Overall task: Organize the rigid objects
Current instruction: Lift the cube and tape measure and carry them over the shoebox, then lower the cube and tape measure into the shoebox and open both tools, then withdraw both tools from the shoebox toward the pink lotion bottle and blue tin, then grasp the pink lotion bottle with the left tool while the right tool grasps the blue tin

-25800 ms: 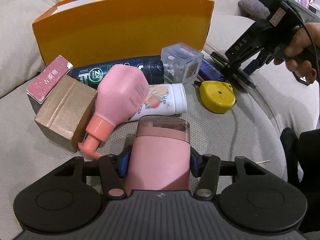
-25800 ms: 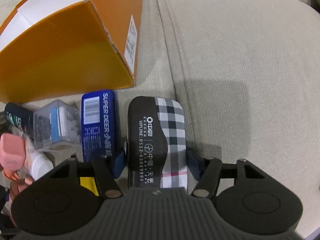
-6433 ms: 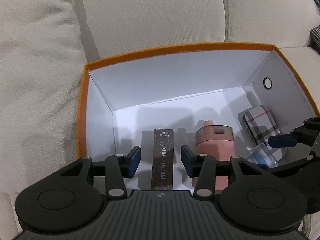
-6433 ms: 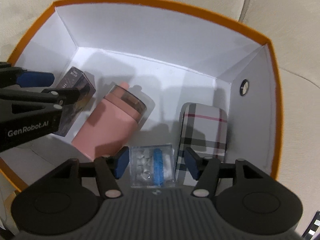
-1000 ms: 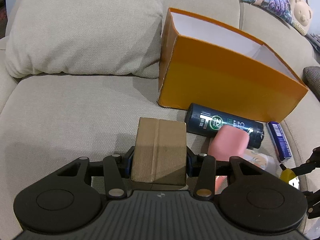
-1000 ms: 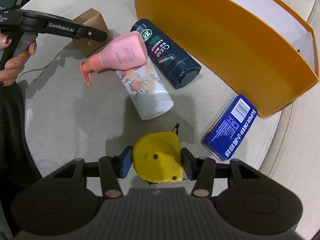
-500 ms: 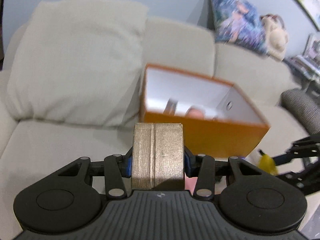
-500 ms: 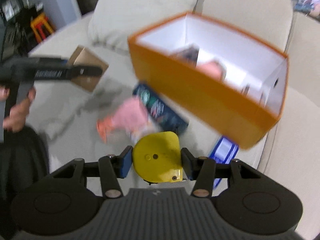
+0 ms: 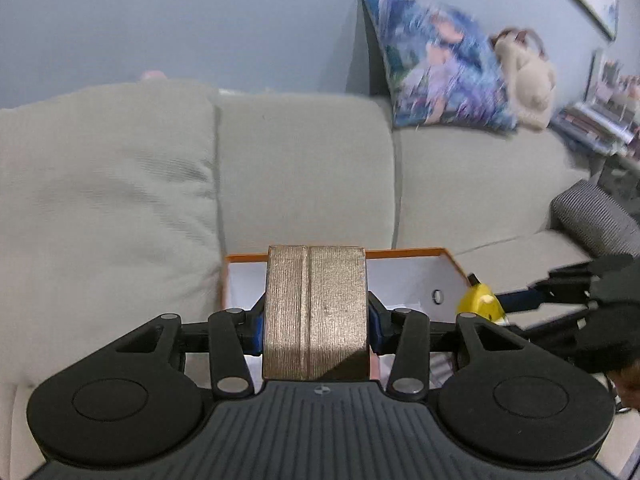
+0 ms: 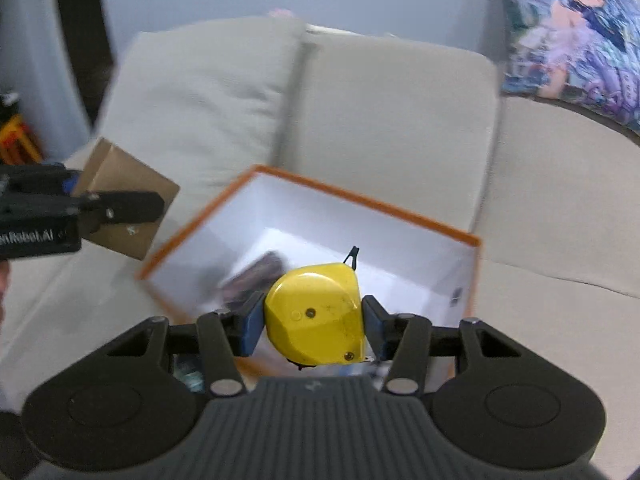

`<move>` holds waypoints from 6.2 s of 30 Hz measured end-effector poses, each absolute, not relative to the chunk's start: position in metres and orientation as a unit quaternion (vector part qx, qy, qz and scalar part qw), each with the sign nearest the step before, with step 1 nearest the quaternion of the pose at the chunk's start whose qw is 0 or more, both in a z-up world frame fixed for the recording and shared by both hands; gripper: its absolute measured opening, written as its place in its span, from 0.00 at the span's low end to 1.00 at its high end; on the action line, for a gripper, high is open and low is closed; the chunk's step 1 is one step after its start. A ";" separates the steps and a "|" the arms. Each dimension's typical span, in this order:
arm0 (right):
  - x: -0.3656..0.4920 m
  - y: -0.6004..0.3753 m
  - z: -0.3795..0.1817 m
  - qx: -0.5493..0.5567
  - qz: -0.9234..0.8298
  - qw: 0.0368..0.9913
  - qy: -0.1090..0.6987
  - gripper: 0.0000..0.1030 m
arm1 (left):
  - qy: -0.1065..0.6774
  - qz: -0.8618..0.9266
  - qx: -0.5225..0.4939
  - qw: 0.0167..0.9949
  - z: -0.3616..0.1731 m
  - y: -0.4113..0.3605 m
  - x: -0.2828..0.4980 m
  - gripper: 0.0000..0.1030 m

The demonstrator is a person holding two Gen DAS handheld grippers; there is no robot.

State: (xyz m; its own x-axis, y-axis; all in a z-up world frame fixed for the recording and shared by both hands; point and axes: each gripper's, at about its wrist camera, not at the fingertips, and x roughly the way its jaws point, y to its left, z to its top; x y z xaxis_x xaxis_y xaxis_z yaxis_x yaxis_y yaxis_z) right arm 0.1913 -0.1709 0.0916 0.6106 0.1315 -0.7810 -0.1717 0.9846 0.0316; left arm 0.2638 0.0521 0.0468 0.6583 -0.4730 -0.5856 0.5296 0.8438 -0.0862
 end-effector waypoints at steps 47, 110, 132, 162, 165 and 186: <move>0.264 -0.179 -0.033 -0.043 0.021 0.832 0.552 0.51 | 0.508 -0.220 0.152 0.819 -0.102 -0.084 0.389 0.50; 0.136 -0.122 0.104 -0.053 -0.013 0.885 0.462 0.71 | 0.422 -0.228 0.088 0.873 0.067 0.098 0.203 0.78; 0.061 -0.196 0.069 0.085 -0.067 0.880 0.462 0.71 | 0.466 -0.237 0.100 0.847 -0.011 0.072 0.144 0.79; 0.117 -0.191 -0.083 0.144 -0.094 0.820 0.546 0.68 | 0.489 -0.228 0.069 0.839 -0.111 0.082 0.173 0.73; 0.118 -0.189 -0.088 0.136 -0.095 0.820 0.549 0.68 | 0.486 -0.229 0.057 0.841 -0.113 0.086 0.173 0.73; 0.120 -0.174 -0.094 0.103 -0.097 0.821 0.553 0.81 | 0.471 -0.234 0.045 0.849 -0.116 0.088 0.171 0.64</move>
State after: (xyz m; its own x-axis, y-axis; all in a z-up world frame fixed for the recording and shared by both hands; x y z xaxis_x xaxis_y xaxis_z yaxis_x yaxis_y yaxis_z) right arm 0.1195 -0.1743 -0.0942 0.3692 -0.0455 -0.9283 0.2736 0.9599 0.0618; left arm 0.1707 0.0876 -0.1159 0.4462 -0.3551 -0.8215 0.4403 0.8862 -0.1439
